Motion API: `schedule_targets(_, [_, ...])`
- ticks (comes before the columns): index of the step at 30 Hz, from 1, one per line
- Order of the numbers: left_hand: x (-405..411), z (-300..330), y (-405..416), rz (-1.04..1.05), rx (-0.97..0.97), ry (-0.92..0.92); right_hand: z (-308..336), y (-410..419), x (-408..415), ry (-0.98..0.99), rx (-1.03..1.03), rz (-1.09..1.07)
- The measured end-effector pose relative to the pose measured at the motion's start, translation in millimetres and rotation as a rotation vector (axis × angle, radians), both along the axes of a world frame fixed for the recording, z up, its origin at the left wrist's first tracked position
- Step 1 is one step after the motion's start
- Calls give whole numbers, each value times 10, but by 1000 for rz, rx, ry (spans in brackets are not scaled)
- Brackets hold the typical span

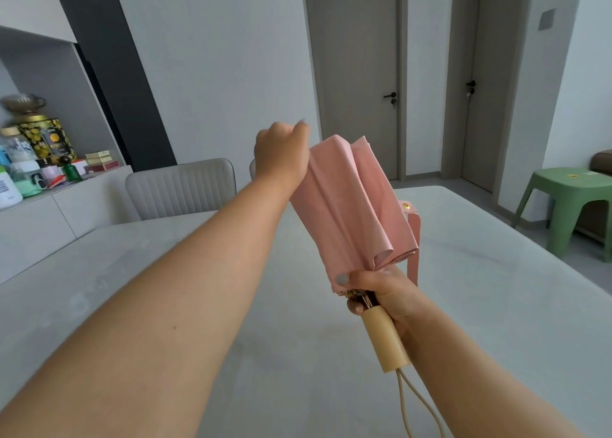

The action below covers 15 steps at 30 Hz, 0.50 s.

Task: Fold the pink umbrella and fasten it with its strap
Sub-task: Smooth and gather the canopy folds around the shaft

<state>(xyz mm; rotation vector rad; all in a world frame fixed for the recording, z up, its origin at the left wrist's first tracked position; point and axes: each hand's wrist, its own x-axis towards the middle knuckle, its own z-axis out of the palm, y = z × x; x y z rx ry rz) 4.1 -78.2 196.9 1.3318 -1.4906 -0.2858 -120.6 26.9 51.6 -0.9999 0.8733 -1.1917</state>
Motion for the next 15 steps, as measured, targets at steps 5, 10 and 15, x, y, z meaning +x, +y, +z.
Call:
schedule_targets(5, [-82, 264, 77, -126, 317, -317, -5, 1, 5, 69, -11, 37])
schedule_targets(10, [-18, 412, 108, -414, 455, -82, -18, -14, 8, -18, -48, 40])
schedule_targets(15, [106, 459, 30, -502, 422, 74, -49, -74, -9, -68, -66, 28])
